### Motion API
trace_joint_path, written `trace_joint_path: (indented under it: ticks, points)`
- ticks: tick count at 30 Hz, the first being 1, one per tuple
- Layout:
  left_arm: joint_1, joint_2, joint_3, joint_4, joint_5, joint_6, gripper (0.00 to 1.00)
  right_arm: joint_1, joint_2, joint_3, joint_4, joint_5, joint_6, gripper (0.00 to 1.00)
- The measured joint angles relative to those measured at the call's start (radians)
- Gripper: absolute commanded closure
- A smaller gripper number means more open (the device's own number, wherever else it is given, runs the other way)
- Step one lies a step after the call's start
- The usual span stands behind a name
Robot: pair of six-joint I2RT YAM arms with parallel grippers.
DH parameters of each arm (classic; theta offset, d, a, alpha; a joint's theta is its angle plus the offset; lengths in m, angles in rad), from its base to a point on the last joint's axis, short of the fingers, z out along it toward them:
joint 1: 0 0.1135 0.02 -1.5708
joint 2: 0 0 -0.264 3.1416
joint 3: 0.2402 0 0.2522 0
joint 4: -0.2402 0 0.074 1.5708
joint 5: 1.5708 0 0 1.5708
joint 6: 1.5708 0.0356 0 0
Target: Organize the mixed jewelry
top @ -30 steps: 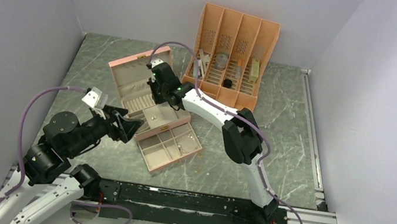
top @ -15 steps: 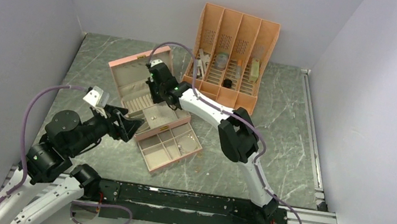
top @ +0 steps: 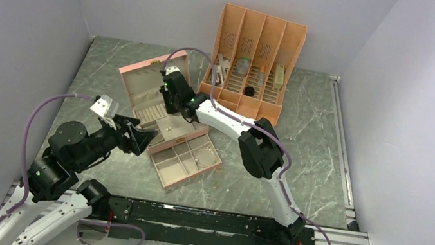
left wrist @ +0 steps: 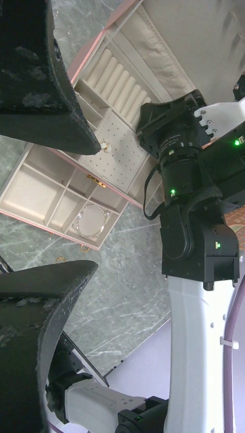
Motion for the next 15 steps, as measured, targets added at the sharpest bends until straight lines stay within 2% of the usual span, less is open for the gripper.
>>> trace_joint_path:
  ticks: [9,15]
  points:
    - [0.000,0.000,0.000,0.000,0.000,0.000,0.20,0.002,-0.089,-0.089,0.012,0.018,0.010,0.69]
    - [0.002,0.001,0.000,0.000,0.000,0.000,0.21,0.001,-0.258,-0.199,0.001,0.033,0.016,0.65]
